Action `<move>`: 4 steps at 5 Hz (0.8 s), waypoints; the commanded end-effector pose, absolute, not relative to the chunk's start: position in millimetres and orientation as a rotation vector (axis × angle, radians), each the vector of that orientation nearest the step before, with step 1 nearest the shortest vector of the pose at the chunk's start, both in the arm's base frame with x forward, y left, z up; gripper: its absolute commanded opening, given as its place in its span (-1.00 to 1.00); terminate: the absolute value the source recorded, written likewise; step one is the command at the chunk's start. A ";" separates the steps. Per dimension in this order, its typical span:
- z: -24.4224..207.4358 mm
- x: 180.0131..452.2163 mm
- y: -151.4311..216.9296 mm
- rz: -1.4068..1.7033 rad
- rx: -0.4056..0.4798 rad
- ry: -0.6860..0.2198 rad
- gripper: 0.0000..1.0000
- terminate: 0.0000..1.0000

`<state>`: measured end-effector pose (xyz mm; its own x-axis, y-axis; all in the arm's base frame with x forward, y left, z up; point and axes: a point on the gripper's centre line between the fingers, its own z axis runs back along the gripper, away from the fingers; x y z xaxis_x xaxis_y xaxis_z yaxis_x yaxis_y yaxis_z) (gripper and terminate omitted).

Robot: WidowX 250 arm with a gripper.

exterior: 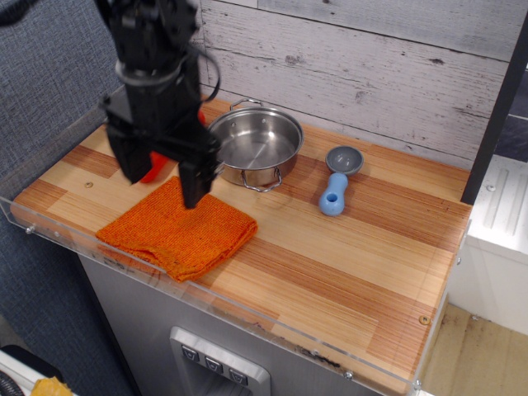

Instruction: Place the red balloon in the front edge of the table

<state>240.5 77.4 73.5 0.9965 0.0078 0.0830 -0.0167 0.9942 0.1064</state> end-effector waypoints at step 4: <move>63.6 283.4 151.3 0.184 0.108 -0.146 1.00 -1.00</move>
<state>282.2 144.6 50.5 0.9794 0.1684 0.1115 -0.1779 0.9807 0.0813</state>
